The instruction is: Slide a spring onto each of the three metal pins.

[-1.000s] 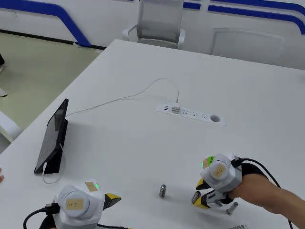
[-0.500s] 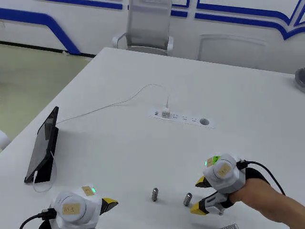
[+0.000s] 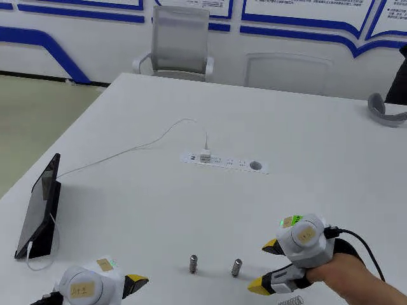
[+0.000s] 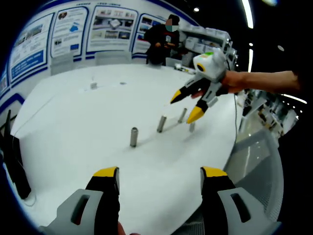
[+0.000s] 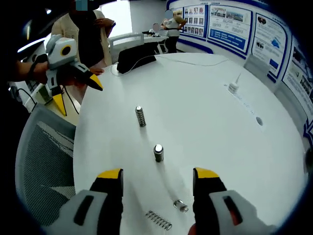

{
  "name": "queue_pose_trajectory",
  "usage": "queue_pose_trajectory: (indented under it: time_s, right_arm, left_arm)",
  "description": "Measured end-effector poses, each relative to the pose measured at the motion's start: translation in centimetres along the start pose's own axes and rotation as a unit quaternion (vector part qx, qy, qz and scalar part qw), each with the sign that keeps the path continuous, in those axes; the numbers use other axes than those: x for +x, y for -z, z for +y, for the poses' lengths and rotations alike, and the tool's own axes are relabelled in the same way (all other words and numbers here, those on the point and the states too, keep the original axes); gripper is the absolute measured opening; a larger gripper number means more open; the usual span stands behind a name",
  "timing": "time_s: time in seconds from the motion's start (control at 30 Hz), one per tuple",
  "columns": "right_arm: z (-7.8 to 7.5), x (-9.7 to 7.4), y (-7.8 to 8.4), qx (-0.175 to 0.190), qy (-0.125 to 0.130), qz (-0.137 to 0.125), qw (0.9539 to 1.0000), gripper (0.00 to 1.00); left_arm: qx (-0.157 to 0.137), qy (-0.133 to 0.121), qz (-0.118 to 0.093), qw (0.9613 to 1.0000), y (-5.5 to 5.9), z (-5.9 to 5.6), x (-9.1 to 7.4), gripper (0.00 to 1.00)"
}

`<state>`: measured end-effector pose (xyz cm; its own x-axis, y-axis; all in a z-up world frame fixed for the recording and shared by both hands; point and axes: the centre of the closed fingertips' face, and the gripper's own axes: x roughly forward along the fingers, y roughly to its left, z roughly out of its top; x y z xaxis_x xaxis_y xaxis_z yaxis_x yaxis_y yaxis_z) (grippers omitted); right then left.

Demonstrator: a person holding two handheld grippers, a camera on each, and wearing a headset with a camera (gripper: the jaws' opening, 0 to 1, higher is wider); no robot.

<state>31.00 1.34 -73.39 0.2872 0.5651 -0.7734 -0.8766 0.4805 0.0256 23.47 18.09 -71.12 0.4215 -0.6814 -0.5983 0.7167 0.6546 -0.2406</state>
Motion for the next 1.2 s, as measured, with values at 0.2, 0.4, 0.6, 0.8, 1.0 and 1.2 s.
queue_pose_trajectory:
  time_s: [0.2,0.4,0.6,0.8,1.0,1.2]
  right_arm:
    - [-0.1,-1.3,0.2,0.028,0.018,-0.029,0.999,0.61]
    - [0.3,-2.0,1.2,0.057,0.02,-0.04,0.9974,0.64]
    - [0.6,-2.6,2.3,0.09,0.03,-0.053,0.9941,0.65]
    - [0.9,-3.3,3.5,0.128,0.039,-0.07,0.9885,0.67]
    - [1.3,-4.0,5.0,0.155,0.05,-0.078,0.9835,0.71]
    - [1.9,-5.0,6.7,0.176,0.058,-0.085,0.979,0.72]
  left_arm:
    - [0.004,0.003,0.002,1.0,-0.1,-0.4,0.4,0.69]
    - [0.007,0.005,0.003,1.0,-0.4,-0.7,0.7,0.7]
    - [0.011,0.009,0.005,0.9999,-0.7,-1.1,1.1,0.7]
    - [0.014,0.012,0.007,0.9998,-0.8,-1.4,1.5,0.7]
    - [0.014,0.018,0.007,0.9997,-1.0,-2.0,2.2,0.71]
    - [0.018,0.026,0.009,0.9995,-1.3,-2.8,3.1,0.71]
